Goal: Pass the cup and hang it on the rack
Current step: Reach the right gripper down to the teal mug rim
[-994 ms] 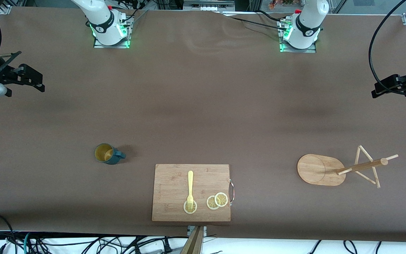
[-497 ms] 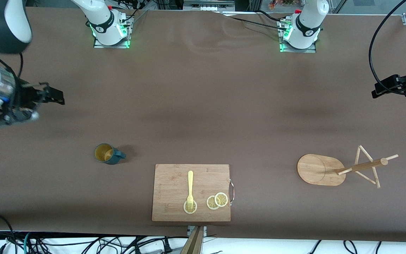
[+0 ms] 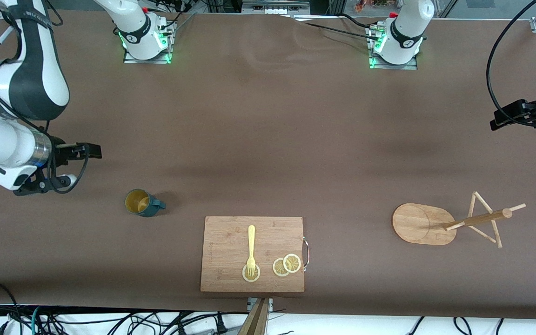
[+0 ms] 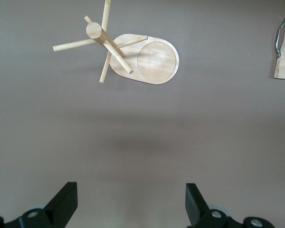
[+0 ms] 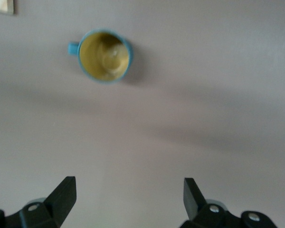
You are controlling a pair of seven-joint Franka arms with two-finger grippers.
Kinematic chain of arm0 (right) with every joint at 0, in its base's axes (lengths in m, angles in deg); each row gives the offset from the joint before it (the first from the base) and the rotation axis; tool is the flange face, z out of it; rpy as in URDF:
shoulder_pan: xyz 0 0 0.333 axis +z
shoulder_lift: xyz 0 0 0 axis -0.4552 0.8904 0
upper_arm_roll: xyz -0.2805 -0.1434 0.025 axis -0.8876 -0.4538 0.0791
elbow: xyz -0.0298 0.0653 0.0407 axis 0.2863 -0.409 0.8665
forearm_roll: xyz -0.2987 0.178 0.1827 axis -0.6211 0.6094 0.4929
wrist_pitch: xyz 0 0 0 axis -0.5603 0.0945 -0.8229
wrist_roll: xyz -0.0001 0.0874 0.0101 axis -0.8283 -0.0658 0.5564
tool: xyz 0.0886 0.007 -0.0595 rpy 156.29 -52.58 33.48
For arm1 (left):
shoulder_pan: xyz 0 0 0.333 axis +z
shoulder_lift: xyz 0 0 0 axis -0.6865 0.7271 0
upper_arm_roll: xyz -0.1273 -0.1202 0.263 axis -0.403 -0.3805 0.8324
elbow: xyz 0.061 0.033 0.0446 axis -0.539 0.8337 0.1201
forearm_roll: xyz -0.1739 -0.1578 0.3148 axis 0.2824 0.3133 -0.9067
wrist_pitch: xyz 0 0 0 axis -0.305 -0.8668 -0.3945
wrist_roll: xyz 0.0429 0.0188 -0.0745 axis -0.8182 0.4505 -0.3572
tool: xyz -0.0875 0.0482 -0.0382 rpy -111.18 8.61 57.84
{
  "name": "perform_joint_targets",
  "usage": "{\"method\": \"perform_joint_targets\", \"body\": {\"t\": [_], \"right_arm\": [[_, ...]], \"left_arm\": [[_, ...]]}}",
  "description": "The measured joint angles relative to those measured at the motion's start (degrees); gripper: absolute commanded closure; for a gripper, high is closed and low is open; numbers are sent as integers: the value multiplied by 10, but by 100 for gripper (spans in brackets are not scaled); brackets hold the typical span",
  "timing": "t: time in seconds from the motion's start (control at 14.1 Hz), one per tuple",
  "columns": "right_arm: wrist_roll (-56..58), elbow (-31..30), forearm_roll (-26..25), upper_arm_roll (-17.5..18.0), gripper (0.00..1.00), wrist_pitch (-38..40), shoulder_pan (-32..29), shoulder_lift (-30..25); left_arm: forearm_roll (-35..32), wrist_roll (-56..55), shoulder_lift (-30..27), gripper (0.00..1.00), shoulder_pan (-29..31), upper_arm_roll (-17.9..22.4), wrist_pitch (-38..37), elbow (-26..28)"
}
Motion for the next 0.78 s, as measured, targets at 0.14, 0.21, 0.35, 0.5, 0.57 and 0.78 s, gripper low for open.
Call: {"method": "perform_joint_targets", "body": {"t": [0.14, 0.21, 0.35, 0.5, 0.57, 0.78], "right_arm": [[0, 0, 0, 0, 0, -43, -1, 33], [0, 0, 0, 0, 0, -63, 0, 50], [0, 1, 0, 0, 0, -106, 4, 82], [0, 3, 0, 0, 0, -150, 11, 111], [0, 6, 0, 0, 1, -162, 13, 124], [-6, 18, 0, 0, 6, -169, 17, 141]], "left_arm": [[0, 0, 0, 0, 0, 0, 0, 0], [0, 0, 0, 0, 0, 0, 0, 0], [0, 0, 1, 0, 0, 0, 0, 0], [0, 0, 1, 0, 0, 0, 0, 0], [0, 0, 1, 0, 0, 0, 0, 0], [0, 0, 1, 0, 0, 0, 0, 0]]}}
